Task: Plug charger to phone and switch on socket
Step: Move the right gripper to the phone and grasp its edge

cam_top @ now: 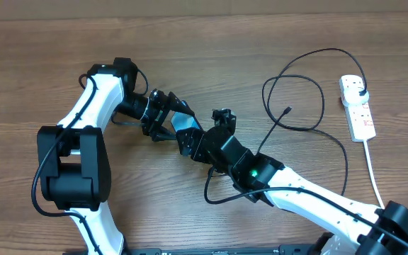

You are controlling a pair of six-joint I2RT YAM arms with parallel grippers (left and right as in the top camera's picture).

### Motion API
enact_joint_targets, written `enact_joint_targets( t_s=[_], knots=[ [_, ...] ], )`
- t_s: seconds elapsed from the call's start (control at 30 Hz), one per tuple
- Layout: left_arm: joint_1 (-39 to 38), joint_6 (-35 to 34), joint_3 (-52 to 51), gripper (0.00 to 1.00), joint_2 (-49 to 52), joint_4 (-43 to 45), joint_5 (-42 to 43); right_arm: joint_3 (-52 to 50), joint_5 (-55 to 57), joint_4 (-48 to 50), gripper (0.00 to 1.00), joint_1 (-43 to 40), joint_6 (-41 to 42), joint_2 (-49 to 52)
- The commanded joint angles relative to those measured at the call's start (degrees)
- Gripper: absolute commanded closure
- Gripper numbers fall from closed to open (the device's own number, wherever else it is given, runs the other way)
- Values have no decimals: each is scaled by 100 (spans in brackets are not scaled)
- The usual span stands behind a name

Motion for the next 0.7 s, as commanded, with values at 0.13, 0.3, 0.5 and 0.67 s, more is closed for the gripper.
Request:
enact_joint_targets(
  t_s=[0.13,0.3,0.5,0.67],
  knots=[
    [22,-66,140,26,39,15,254,98,131,378,27,26,-452,140],
    [22,-50,140,26,39,15,254,98,125,706,30,26,-546,326],
    [22,-48,140,25,39,13,254,98,131,782,39,26,-562,428],
    [22,-46,140,26,39,13,254,98,131,957,49,26,-560,428]
  ],
)
